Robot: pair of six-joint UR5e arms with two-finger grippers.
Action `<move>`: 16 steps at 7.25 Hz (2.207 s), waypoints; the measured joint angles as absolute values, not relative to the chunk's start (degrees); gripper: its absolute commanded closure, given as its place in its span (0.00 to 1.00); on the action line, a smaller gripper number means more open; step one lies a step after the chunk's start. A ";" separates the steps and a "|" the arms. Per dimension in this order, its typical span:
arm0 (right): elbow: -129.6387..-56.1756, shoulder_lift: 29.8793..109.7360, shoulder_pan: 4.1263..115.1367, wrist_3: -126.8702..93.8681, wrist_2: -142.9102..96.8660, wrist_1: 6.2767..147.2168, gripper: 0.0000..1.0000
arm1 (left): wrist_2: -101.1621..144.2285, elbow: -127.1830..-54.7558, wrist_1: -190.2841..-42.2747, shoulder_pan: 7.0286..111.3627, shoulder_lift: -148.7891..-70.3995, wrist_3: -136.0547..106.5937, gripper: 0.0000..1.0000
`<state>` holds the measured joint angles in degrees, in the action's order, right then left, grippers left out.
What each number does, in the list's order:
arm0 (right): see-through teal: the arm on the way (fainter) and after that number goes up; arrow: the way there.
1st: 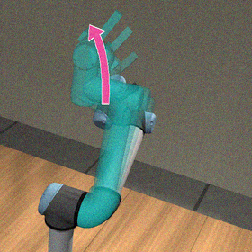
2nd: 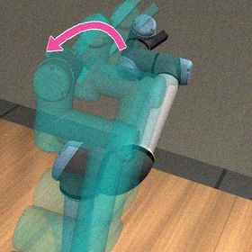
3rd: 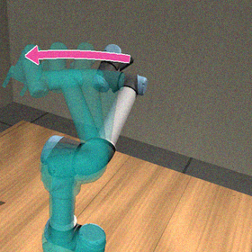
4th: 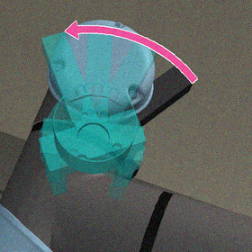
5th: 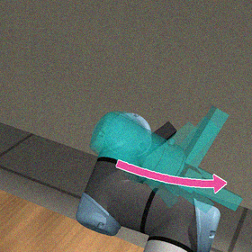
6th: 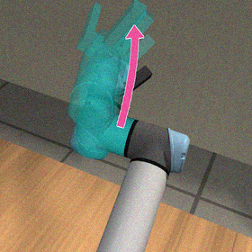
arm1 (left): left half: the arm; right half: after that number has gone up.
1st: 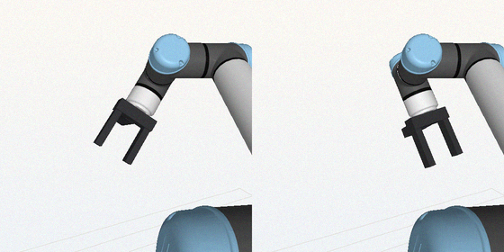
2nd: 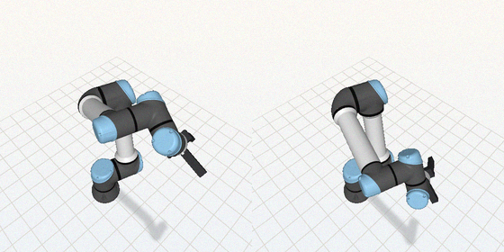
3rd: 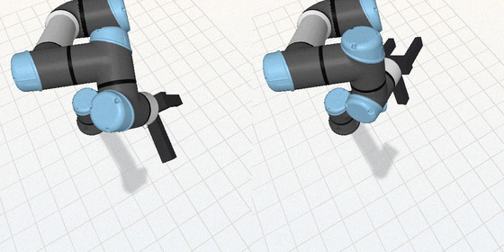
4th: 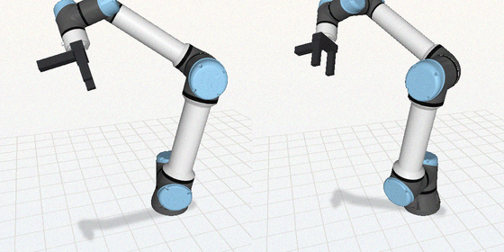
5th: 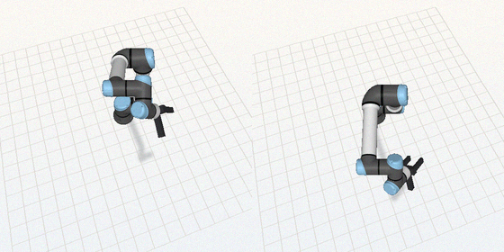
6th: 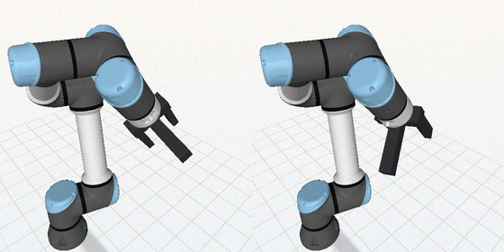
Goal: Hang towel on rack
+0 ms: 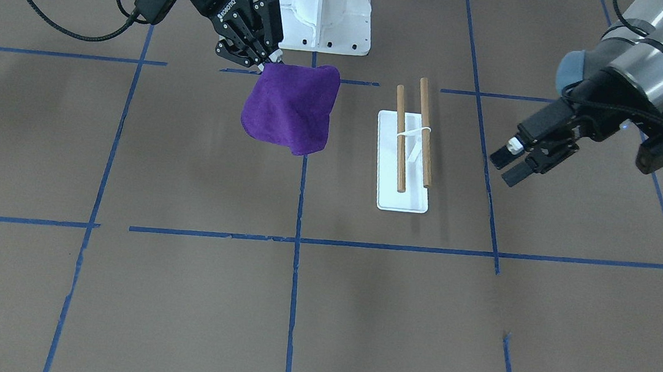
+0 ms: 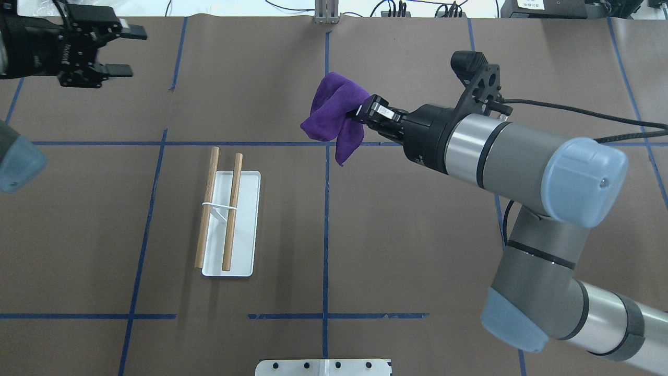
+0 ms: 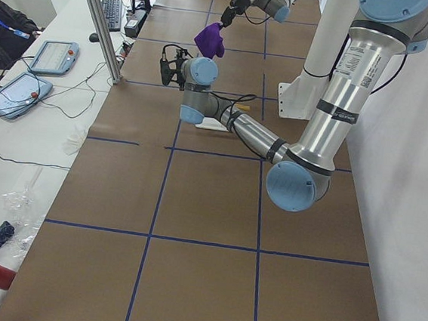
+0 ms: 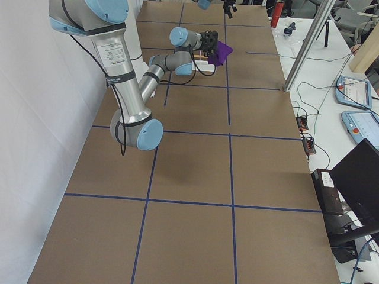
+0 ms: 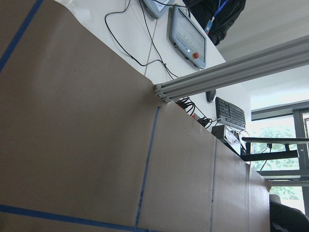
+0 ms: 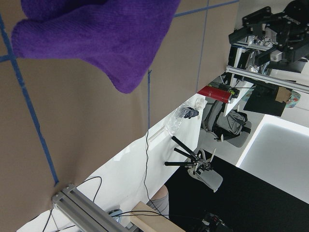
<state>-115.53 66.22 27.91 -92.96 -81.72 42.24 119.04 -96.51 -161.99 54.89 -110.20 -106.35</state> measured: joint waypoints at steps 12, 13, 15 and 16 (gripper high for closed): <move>-117.51 65.39 26.02 -93.17 -80.59 37.44 1.00 | 117.57 -95.21 -161.56 40.96 -119.66 -114.17 0.00; -117.54 65.19 25.72 -93.17 -80.59 37.44 1.00 | 117.59 -95.21 -161.60 40.96 -120.05 -114.24 0.04; -117.58 65.07 25.32 -93.16 -80.59 37.44 1.00 | 117.60 -95.26 -161.63 40.96 -120.57 -114.31 0.11; -117.66 65.05 25.24 -93.16 -80.58 37.44 1.00 | 117.62 -95.27 -161.63 40.96 -120.66 -114.28 0.12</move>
<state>-117.66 65.05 25.24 -93.16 -80.58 37.44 117.62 -95.27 -161.63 40.96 -120.66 -114.28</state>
